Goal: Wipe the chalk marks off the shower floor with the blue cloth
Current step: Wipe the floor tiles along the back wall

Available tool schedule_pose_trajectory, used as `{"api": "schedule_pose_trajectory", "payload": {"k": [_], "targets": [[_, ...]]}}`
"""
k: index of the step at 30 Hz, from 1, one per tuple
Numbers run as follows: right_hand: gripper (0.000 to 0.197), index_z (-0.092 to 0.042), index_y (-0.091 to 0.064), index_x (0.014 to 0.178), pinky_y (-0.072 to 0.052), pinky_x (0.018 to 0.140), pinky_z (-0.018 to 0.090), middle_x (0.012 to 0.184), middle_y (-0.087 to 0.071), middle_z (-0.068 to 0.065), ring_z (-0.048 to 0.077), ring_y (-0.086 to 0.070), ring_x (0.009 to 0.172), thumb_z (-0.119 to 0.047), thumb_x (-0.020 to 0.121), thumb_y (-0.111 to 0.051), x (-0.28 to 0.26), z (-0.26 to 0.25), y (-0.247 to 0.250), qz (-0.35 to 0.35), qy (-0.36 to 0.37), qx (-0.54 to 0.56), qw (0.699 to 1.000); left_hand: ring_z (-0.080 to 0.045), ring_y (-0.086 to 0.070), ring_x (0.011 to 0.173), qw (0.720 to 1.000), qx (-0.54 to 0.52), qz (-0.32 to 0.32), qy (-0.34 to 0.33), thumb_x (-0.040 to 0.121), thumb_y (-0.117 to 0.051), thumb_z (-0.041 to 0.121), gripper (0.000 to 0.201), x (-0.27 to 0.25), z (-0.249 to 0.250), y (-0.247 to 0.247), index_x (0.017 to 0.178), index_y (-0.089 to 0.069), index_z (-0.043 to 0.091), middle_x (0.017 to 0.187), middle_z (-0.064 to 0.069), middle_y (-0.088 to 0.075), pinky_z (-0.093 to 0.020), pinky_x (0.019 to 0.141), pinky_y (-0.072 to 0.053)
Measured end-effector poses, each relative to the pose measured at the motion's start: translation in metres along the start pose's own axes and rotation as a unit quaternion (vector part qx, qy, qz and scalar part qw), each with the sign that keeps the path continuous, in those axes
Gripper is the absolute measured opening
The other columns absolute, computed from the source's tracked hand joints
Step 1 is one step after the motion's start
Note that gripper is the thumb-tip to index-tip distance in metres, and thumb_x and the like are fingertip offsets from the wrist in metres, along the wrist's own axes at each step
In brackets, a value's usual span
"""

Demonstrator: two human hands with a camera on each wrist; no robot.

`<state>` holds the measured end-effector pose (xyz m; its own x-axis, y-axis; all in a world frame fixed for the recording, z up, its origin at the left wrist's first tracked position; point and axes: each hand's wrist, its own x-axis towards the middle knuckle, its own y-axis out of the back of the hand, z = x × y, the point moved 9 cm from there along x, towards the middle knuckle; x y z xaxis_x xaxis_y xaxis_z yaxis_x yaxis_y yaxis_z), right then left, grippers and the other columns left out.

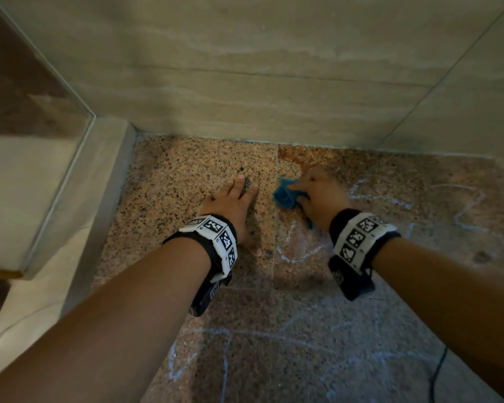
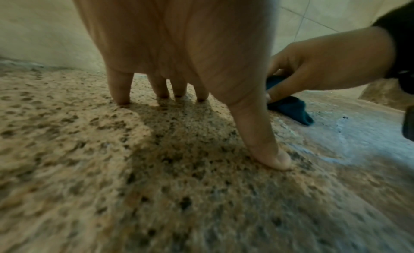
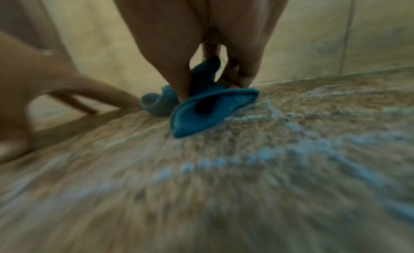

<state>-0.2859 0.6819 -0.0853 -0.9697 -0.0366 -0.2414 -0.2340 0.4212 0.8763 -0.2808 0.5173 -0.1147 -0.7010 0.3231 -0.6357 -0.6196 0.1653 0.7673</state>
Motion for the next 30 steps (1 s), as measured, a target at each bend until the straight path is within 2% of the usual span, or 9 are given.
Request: {"api": "schedule_pose_trajectory", "payload": {"k": [6,9,12,15,19,21,24,28,30], "targets": [[0.035,-0.025,-0.063,0.118,-0.033,0.097,0.029,0.137,-0.043,0.010,0.026,-0.040,0.123,-0.007,0.090,-0.052,-0.049,-0.033,-0.027,-0.167,0.160,-0.039,0.972,-0.023,0.012,0.148,1.000,-0.001,-0.002,-0.003,0.061,-0.080,0.064,0.135,0.000,0.000,-0.001,0.153,0.014,0.032,0.159,0.002,0.024,-0.052,0.119,-0.013],[0.023,-0.022,-0.062,0.102,-0.039,0.082,0.024,0.115,-0.051,0.007,0.027,-0.048,0.109,-0.004,0.090,-0.054,-0.015,-0.008,-0.004,-0.100,0.060,0.032,0.993,-0.023,0.012,0.148,1.000,0.004,-0.006,-0.003,0.057,-0.079,0.068,0.138,-0.001,0.000,-0.001,0.152,0.013,0.032,0.159,0.003,0.025,-0.053,0.118,-0.011],[0.033,-0.019,-0.060,0.124,-0.038,0.085,0.027,0.123,-0.045,0.010,0.031,-0.050,0.108,-0.010,0.095,-0.048,-0.001,0.009,0.004,-0.037,-0.023,-0.058,0.997,-0.023,0.011,0.149,1.000,0.004,-0.008,-0.001,0.057,-0.079,0.068,0.138,-0.002,0.000,-0.001,0.152,0.014,0.032,0.159,0.003,0.025,-0.052,0.118,-0.011],[0.037,-0.023,-0.059,0.126,-0.036,0.092,0.031,0.128,-0.048,0.012,0.031,-0.046,0.116,-0.011,0.093,-0.048,-0.031,-0.018,-0.011,-0.047,0.047,-0.021,0.998,-0.023,0.012,0.148,1.000,0.001,-0.005,-0.002,0.059,-0.079,0.067,0.137,-0.003,0.000,0.000,0.152,0.015,0.032,0.158,0.003,0.025,-0.052,0.118,-0.011],[0.039,-0.026,-0.059,0.127,-0.033,0.090,0.027,0.129,-0.048,0.007,0.025,-0.044,0.116,-0.012,0.093,-0.049,-0.077,-0.040,-0.037,-0.141,0.165,-0.027,0.976,-0.024,0.015,0.148,1.000,0.005,-0.012,-0.002,0.066,-0.076,0.064,0.131,-0.004,0.001,-0.002,0.151,0.018,0.031,0.158,0.001,0.028,-0.053,0.119,-0.011],[0.034,-0.023,-0.063,0.120,-0.035,0.087,0.025,0.121,-0.050,0.004,0.024,-0.046,0.112,-0.010,0.092,-0.050,-0.067,-0.033,-0.034,-0.143,0.148,-0.019,0.978,-0.025,0.017,0.147,1.000,0.005,-0.021,-0.004,0.065,-0.076,0.065,0.133,-0.005,0.002,-0.004,0.151,0.020,0.030,0.157,0.000,0.030,-0.054,0.118,-0.008],[0.024,-0.015,-0.065,0.112,-0.034,0.074,0.012,0.101,-0.047,-0.004,0.022,-0.048,0.096,-0.008,0.091,-0.053,-0.032,-0.006,-0.008,-0.048,0.027,0.032,0.998,-0.026,0.021,0.146,0.999,-0.017,-0.023,-0.021,0.068,-0.077,0.061,0.131,-0.009,0.006,-0.006,0.152,0.018,0.027,0.156,-0.003,0.030,-0.055,0.118,-0.002],[0.035,-0.022,-0.056,0.129,-0.035,0.095,0.023,0.130,-0.040,0.007,0.028,-0.047,0.114,-0.022,0.095,-0.050,-0.030,-0.001,-0.005,-0.053,-0.030,-0.032,0.998,-0.025,0.024,0.145,0.997,-0.020,-0.029,-0.065,0.068,-0.077,0.059,0.131,-0.016,0.013,-0.019,0.151,0.018,0.026,0.156,-0.004,0.032,-0.058,0.116,0.003],[0.038,-0.026,-0.056,0.129,-0.037,0.097,0.028,0.132,-0.037,0.005,0.028,-0.047,0.114,-0.038,0.093,-0.050,-0.048,-0.015,-0.015,-0.094,-0.014,-0.042,0.995,-0.026,0.026,0.144,0.997,-0.015,-0.030,-0.073,0.067,-0.075,0.064,0.133,-0.018,0.013,-0.026,0.150,0.022,0.026,0.154,-0.004,0.035,-0.059,0.116,0.005]]}}
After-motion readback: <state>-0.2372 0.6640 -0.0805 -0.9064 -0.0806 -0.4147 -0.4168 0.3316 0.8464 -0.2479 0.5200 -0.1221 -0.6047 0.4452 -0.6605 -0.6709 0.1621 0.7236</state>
